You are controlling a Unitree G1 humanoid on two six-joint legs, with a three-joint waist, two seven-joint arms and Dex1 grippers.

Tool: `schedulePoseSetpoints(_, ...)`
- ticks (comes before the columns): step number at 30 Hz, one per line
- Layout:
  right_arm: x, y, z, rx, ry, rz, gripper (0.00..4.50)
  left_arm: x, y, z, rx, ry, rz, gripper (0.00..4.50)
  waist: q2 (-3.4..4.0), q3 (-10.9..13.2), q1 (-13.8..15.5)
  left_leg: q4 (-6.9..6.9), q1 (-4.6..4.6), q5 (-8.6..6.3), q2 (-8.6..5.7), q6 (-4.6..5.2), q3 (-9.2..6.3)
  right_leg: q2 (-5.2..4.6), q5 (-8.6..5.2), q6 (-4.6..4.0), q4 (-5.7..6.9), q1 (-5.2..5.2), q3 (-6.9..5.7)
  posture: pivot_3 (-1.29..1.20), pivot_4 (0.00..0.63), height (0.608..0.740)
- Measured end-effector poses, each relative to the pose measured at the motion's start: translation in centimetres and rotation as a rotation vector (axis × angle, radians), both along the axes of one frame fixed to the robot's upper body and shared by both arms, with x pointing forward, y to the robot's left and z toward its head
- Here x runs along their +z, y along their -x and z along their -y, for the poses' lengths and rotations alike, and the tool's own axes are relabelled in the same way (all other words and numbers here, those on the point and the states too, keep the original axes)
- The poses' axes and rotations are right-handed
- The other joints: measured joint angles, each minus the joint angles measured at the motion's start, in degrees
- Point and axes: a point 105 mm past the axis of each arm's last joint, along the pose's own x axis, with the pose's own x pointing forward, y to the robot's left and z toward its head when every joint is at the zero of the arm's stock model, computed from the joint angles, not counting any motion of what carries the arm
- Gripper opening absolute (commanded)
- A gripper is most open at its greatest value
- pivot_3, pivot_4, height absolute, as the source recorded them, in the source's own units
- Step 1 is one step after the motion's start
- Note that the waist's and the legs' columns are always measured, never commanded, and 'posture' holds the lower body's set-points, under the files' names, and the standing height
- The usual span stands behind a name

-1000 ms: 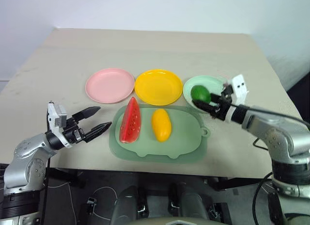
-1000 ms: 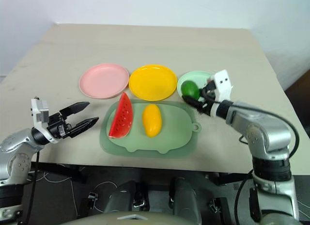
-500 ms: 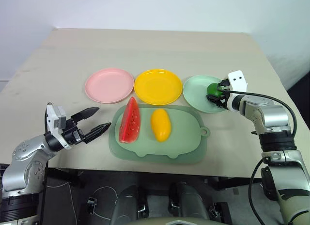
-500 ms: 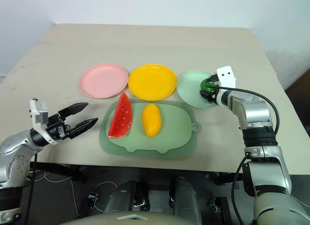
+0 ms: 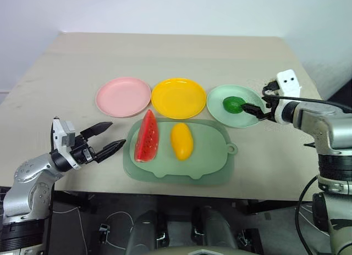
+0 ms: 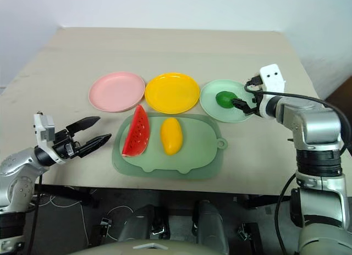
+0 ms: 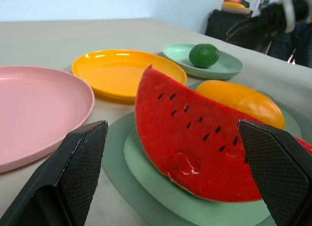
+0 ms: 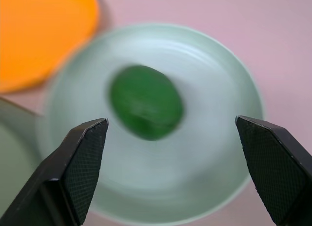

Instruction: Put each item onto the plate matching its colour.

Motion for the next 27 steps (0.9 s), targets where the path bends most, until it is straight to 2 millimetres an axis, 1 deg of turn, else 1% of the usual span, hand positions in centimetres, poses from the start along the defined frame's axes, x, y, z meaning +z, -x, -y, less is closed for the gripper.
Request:
schedulePoseSetpoints(2,1.1,1.1,-2.8,0.093,-0.043,-0.001,4.44,-0.1,-0.1,0.0,-0.001,-0.002,-0.002,4.5,0.01,0.0,-0.1,-0.01,0.0,0.0,0.01,-0.01,0.0,0.01,0.0,-0.01,0.02,-0.02,0.0,0.0,0.15,0.696)
schedulePoseSetpoints(4,1.6,2.1,-5.7,0.187,-0.098,-0.028,4.44,-0.1,-0.4,0.0,-0.002,0.0,-0.005,4.5,0.0,0.0,-0.1,-0.02,-0.01,0.0,0.01,-0.01,0.0,0.01,0.01,-0.01,0.01,-0.02,-0.02,0.0,0.15,0.696)
schedulePoseSetpoints(6,1.2,3.3,-8.3,0.285,-0.149,-0.073,4.44,0.2,-0.7,0.0,-0.008,0.002,0.005,4.5,-0.02,0.0,-0.1,-0.02,-0.02,0.0,0.0,0.0,0.0,0.0,0.02,-0.01,-0.01,0.01,-0.03,0.0,0.15,0.696)
schedulePoseSetpoints(7,0.9,3.6,-9.0,0.31,-0.16,-0.089,4.44,0.3,-0.7,0.1,-0.013,0.002,0.01,4.5,-0.01,0.0,0.1,-0.02,-0.04,0.0,-0.02,0.0,0.01,-0.01,0.02,0.0,-0.02,-0.01,-0.04,0.0,0.15,0.696)
schedulePoseSetpoints(8,0.5,3.8,-9.5,0.326,-0.163,-0.105,4.44,0.4,-0.8,0.1,-0.017,0.003,0.014,4.5,-0.01,0.0,0.4,-0.02,-0.06,0.0,-0.04,0.0,0.02,-0.03,0.02,0.0,-0.04,-0.01,-0.04,0.0,0.15,0.696)
schedulePoseSetpoints(10,-0.1,4.0,-9.7,0.323,-0.155,-0.122,4.44,0.4,-0.8,0.0,-0.018,0.005,0.012,4.5,-0.01,0.0,0.7,-0.02,-0.08,-0.01,-0.07,0.01,0.02,-0.04,0.02,-0.01,-0.13,0.01,-0.05,0.0,0.15,0.696)
schedulePoseSetpoints(18,-2.4,4.9,-11.6,0.372,-0.238,-0.203,4.44,0.7,-0.8,-0.1,-0.016,0.031,0.023,4.5,-0.02,0.0,0.2,-0.12,-0.03,0.02,-0.03,-0.05,0.04,0.02,0.09,0.07,-0.06,-0.01,-0.05,0.0,0.15,0.696)
schedulePoseSetpoints(20,-2.8,5.0,-12.4,0.381,-0.265,-0.224,4.44,0.8,-0.6,-0.1,-0.026,0.04,0.024,4.5,-0.02,0.0,0.0,-0.13,-0.03,0.03,-0.02,-0.06,0.04,0.04,0.1,0.1,-0.05,-0.03,-0.05,0.0,0.15,0.696)
schedulePoseSetpoints(23,-3.9,5.5,-14.1,0.414,-0.285,-0.27,4.44,1.8,0.2,0.3,-0.072,0.051,0.06,4.5,-0.02,0.0,-0.4,-0.18,-0.04,0.04,-0.02,-0.08,0.05,0.04,0.11,0.1,-0.05,-0.03,-0.05,0.0,0.15,0.696)
schedulePoseSetpoints(27,-4.6,5.4,-14.5,0.399,-0.285,-0.301,4.44,2.8,0.7,0.6,-0.102,0.017,0.102,4.5,-0.02,0.0,-0.7,-0.18,-0.03,0.04,-0.05,-0.08,0.07,0.02,0.11,0.1,-0.11,0.02,-0.05,0.0,0.15,0.696)
